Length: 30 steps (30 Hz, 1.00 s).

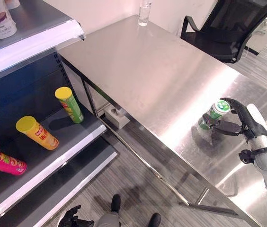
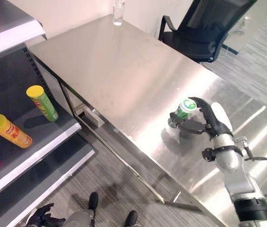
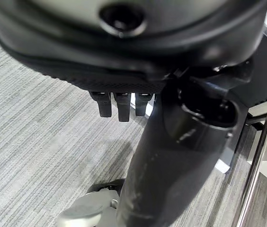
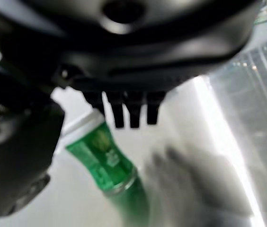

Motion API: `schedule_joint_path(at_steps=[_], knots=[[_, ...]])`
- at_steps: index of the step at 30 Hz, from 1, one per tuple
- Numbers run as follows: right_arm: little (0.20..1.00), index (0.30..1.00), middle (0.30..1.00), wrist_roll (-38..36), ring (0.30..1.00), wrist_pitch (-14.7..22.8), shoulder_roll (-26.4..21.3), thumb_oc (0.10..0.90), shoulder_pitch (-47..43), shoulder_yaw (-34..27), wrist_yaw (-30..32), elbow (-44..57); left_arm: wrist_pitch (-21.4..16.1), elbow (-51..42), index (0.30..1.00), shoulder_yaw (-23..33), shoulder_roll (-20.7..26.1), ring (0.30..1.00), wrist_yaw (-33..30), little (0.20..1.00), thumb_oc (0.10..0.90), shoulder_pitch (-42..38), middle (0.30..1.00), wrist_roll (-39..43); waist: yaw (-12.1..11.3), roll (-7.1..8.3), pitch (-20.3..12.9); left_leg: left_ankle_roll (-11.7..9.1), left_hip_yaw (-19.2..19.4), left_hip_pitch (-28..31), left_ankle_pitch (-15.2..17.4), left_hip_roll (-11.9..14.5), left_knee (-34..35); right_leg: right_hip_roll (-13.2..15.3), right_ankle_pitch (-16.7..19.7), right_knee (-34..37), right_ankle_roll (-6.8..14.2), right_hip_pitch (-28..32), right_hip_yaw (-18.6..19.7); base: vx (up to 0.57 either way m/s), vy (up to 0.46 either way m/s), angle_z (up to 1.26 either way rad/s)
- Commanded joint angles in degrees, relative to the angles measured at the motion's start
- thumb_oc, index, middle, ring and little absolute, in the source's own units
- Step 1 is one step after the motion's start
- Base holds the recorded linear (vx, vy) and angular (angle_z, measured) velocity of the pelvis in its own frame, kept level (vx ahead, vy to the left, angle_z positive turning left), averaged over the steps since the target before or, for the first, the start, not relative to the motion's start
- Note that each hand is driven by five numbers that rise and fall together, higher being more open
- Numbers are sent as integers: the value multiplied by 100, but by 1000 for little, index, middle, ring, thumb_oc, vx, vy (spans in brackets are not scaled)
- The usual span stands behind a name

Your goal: Put the goods on the table back onto the shelves and tidy them up.

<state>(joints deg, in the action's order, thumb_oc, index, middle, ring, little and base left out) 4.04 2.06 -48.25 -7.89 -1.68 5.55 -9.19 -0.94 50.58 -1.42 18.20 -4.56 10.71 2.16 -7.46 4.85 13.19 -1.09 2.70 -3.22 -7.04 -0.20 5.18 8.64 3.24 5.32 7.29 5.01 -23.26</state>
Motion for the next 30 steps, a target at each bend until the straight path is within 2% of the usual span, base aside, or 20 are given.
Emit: schedule_joint_path(at_steps=[1,8,12,15,16,18,20,22,23,26,27,28,30], knots=[[300,300,300,429,300,141,-253,400,-818,-110,601,-15,-103,-79,900,-56,166,900,-182,900,800,-123,900,-66,-211,16,-245,-305,-222,349,770,393,-36,474,-133,-163,498,-82,-212,6,15,3],[300,300,300,437,300,160,-177,400,-731,-186,646,121,-82,-52,900,-52,175,900,-195,900,800,-138,900,-102,-240,15,-256,-316,-277,347,766,374,-34,481,-145,-154,498,-38,-274,0,0,4],[300,300,300,368,300,260,-167,400,-717,-362,736,505,-69,-38,900,-1,198,900,-218,900,800,-162,900,-80,-239,6,-273,-333,-292,352,762,380,-42,495,-146,-178,509,-13,-333,-17,-20,8],[300,300,300,159,300,383,-163,400,-1041,-410,861,932,-63,-134,900,70,241,900,-261,900,800,-171,900,23,-317,9,-288,-347,-290,342,742,396,-61,477,-214,-230,489,-19,-321,-43,-76,4],[300,300,300,77,300,432,-160,400,-1196,-415,932,1076,-60,-132,900,59,271,900,-291,900,800,-207,900,102,-323,16,-264,-377,-362,319,697,435,-79,393,-367,-399,412,-51,-202,-60,-117,4],[300,300,300,-26,300,572,-150,400,-1477,-414,1054,1434,-75,-208,900,15,374,900,-313,900,800,-324,900,225,-293,12,-214,-394,-576,211,622,471,-129,81,-789,-727,239,-207,418,-70,-143,21],[300,300,300,-157,300,724,-92,400,-1725,-453,1153,1645,-103,-211,900,9,376,900,-315,900,800,-368,900,291,-350,8,-243,-436,-730,141,569,448,-163,-92,-896,-739,148,-201,638,-34,-179,52],[300,300,300,-229,300,814,-62,400,-1928,-440,1202,1765,-111,-170,900,-18,328,900,-334,900,800,-389,900,342,-390,14,-284,-477,-867,72,498,443,-187,-168,-879,-610,113,-98,599,-18,-200,62],[300,300,300,-385,300,923,-25,400,-2159,-374,1251,1918,-124,-192,900,-70,253,900,-327,900,800,-356,900,470,-467,-8,-317,-581,-1067,11,402,499,-203,-324,-915,-427,19,58,543,-33,-226,73],[300,300,300,-524,300,1059,-68,400,-2575,-231,1256,2141,-122,-120,900,-125,168,900,-322,900,800,-285,900,514,-598,-121,-298,-796,-1370,-199,130,650,-168,-540,-948,-110,-108,219,254,-79,-250,80],[300,300,300,-554,300,1089,-162,400,-2755,-173,1251,2207,-133,-69,900,-131,172,900,-342,900,800,-292,900,516,-646,-153,-245,-877,-1350,-349,27,679,-215,-570,-955,-50,-117,244,99,-151,-128,55],[300,300,300,-555,300,1062,-237,400,-2867,-91,1231,2242,-129,-26,900,-126,152,900,-344,900,800,-307,900,509,-613,-182,-214,-887,-1163,-497,-19,707,-291,-542,-932,-45,-114,220,-68,-188,-95,77],[300,300,300,-491,300,1006,-335,400,-2986,113,1132,2352,-94,65,900,-116,116,900,-344,900,800,-283,900,426,-553,-159,-221,-791,-104,-547,50,980,-424,-471,-951,-45,-122,229,-482,-179,-58,156]])
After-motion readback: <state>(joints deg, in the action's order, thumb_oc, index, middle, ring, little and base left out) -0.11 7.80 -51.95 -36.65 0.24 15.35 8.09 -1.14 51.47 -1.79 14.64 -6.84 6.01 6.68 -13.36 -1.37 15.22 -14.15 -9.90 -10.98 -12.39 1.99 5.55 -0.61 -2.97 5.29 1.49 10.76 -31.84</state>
